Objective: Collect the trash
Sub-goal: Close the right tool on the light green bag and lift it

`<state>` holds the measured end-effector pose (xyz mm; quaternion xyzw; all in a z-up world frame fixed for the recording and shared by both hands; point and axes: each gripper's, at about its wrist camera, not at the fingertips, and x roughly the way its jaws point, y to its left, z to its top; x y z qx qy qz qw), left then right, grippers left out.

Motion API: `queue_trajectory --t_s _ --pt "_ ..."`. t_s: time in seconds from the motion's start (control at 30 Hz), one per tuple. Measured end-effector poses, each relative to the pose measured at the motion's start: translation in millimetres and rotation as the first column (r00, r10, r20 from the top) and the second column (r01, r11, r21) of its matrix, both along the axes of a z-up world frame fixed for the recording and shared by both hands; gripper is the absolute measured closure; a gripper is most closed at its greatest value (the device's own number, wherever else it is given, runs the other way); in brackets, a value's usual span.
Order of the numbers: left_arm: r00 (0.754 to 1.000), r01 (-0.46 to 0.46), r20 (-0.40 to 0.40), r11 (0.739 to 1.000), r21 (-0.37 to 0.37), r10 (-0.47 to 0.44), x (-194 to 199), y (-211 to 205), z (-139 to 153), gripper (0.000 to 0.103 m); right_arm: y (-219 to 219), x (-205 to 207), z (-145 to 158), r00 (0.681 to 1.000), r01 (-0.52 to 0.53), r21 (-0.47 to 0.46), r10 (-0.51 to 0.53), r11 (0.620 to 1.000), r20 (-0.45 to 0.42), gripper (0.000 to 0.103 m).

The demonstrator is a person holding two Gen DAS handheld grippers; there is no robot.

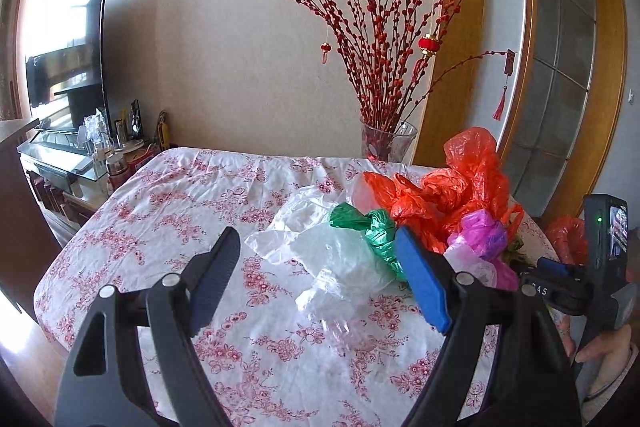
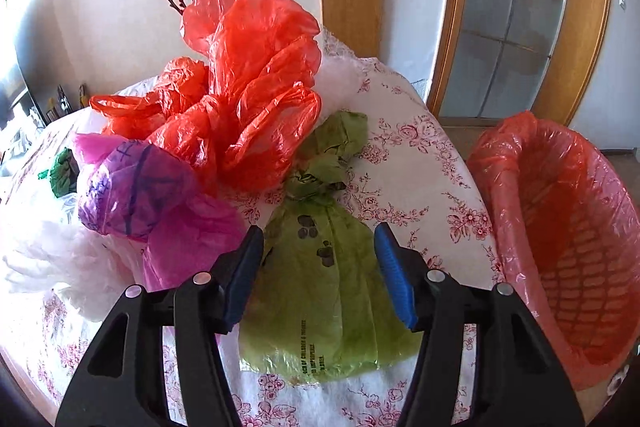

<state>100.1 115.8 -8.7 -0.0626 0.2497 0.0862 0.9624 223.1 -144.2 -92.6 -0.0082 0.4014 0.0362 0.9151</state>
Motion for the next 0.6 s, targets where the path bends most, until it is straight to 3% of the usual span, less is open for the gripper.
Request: queue_trajectory --t_s 0.13,0.2,0.3,0.6 --pt "1.000 0.022 -0.005 1.000 0.001 -0.022 2 -6 -1 0.025 -3 1 -5 1.000 -0.011 0.005 0.011 1.000 -0.016 0.058" --pt "0.999 0.035 -0.007 0.999 0.001 -0.035 3 -10 -2 0.025 -5 -1 -4 1.000 -0.012 0.007 0.012 1.000 -0.016 0.080" --pt "0.998 0.060 -0.013 0.998 -0.004 -0.060 6 -17 -3 0.025 -8 -5 -3 1.000 -0.016 0.014 0.016 1.000 -0.022 0.095" --pt "0.984 0.171 -0.042 0.985 0.002 -0.171 15 -43 -10 0.025 -36 -26 5 1.000 0.028 0.067 -0.028 0.997 0.005 0.099"
